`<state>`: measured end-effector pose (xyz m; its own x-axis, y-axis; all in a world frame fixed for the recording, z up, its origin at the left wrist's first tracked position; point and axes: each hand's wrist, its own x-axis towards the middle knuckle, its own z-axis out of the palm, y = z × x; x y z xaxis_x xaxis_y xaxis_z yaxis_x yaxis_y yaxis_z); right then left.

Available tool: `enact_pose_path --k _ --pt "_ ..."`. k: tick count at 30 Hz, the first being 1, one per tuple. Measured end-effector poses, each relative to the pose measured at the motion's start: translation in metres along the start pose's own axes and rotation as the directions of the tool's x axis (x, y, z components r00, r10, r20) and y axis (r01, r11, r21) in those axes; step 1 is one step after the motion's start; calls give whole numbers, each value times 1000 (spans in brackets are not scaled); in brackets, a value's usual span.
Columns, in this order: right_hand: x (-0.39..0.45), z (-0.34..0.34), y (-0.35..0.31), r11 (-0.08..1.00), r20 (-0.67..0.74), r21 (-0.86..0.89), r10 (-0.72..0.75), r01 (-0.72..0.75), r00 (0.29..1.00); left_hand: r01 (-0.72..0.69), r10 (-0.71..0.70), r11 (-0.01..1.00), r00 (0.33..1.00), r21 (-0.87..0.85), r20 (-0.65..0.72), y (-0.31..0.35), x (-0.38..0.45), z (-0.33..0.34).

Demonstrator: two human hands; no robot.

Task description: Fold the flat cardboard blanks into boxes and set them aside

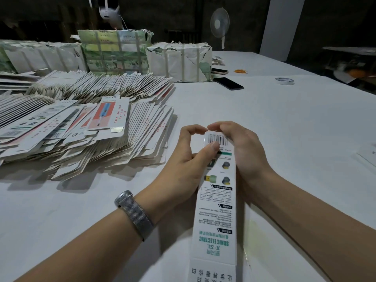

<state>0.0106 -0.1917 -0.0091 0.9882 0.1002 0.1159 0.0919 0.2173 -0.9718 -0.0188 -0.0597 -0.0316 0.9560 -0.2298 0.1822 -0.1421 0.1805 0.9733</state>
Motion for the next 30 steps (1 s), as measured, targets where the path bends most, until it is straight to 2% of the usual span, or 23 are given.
enact_pose_path --k 4,12,16,24,30 --pt "1 0 3 999 -47 25 -41 43 998 -10 10 1000 1000 -7 -1 0 2 -1" --pt "-1 2 12 991 36 22 -135 134 990 -82 81 997 988 3 -129 0 6 -3" --pt "0 3 15 988 23 -1 -154 154 988 -93 96 995 979 23 -180 -2 7 -2" --pt "4 -1 17 988 24 -75 -132 133 991 -109 116 993 980 53 -160 -7 7 -4" --pt "4 1 18 991 10 -58 -123 124 992 -107 109 994 979 24 -169 -5 6 -4"
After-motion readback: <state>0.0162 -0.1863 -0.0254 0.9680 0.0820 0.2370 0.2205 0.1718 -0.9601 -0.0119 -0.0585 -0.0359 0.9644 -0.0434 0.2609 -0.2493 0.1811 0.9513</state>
